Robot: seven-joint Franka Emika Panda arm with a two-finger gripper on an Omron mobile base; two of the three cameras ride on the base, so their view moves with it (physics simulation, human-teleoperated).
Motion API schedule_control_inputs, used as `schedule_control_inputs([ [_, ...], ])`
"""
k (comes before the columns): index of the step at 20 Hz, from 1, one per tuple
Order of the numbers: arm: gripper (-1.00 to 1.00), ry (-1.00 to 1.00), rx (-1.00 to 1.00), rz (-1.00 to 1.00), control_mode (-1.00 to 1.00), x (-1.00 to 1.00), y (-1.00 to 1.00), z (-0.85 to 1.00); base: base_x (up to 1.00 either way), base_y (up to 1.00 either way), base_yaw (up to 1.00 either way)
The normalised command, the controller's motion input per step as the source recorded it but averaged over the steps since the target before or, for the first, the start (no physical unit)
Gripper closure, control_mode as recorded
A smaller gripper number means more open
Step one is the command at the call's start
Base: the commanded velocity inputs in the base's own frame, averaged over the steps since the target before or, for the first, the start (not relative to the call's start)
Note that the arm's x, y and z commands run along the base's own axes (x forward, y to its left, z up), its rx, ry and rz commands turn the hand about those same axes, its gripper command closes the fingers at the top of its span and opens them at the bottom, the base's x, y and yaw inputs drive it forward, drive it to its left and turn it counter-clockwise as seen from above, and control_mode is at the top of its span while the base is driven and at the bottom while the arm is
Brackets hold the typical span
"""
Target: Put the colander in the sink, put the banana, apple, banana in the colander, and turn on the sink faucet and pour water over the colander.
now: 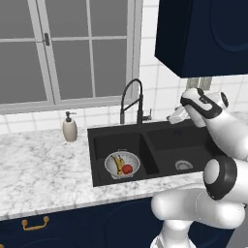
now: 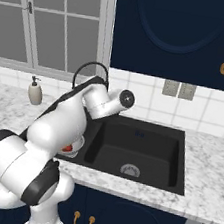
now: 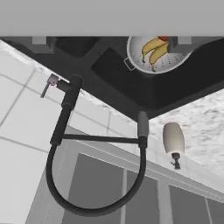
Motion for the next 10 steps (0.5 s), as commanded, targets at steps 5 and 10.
schedule_control_inputs([
  [5, -1.00, -0.27, 0.00, 0.00, -1.00, 0.01, -0.01, -0.09, 0.00, 0.00, 0.00],
  [10, -1.00, -0.13, 0.00, 0.00, -1.00, -0.01, 0.01, -0.15, 0.00, 0.00, 0.00],
])
